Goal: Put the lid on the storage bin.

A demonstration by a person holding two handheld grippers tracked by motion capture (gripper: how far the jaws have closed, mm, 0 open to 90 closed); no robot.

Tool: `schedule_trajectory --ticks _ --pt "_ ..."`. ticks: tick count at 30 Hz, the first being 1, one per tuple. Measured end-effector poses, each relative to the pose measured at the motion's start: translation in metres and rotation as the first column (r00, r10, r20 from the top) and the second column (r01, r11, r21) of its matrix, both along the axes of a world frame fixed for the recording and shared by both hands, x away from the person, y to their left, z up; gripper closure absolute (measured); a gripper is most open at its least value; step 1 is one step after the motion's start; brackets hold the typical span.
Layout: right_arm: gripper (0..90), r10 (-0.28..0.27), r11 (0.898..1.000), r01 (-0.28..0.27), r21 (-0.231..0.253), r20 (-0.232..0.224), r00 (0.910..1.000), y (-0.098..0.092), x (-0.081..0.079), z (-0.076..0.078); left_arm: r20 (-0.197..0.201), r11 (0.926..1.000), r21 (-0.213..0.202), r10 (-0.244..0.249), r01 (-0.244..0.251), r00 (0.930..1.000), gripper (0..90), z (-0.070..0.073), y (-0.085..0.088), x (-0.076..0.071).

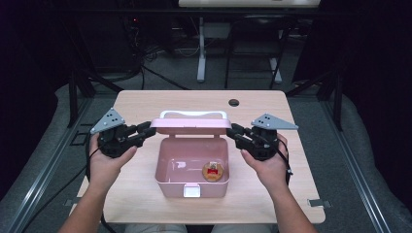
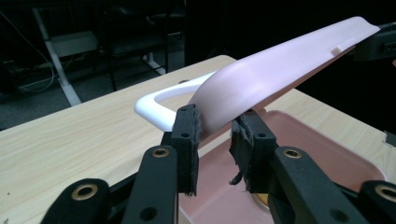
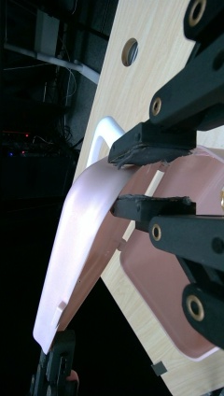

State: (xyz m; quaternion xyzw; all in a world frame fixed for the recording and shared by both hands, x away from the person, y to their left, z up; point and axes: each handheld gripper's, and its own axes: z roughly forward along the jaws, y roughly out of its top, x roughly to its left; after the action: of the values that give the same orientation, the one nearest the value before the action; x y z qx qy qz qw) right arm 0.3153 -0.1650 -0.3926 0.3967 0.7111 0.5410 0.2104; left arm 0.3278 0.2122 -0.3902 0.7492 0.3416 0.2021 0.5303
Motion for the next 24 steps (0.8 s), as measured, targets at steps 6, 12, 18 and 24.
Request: schedule_trajectory --ticks 6,12,18,24 --pt "72.0 0.002 1.000 -0.002 -0.002 0.000 1.0000 0.000 -0.004 -0.002 0.000 1.0000 -0.001 0.000 0.000 1.0000 70.1 -0.003 0.000 -0.004" --pt "72.0 -0.003 1.000 0.003 0.003 -0.002 1.0000 0.000 -0.009 -0.005 -0.003 1.0000 0.004 -0.005 0.005 1.0000 70.0 -0.004 0.000 -0.007" --pt "71.3 -0.002 1.000 0.002 -0.005 -0.010 1.0000 0.001 -0.012 -0.006 -0.002 0.9999 0.013 -0.010 0.010 0.9999 70.0 -0.005 0.002 -0.013" --pt "71.2 -0.006 1.000 0.006 -0.007 -0.012 0.9999 0.002 -0.015 -0.009 0.005 0.9997 0.024 -0.005 0.005 1.0000 70.0 -0.005 0.000 -0.017"
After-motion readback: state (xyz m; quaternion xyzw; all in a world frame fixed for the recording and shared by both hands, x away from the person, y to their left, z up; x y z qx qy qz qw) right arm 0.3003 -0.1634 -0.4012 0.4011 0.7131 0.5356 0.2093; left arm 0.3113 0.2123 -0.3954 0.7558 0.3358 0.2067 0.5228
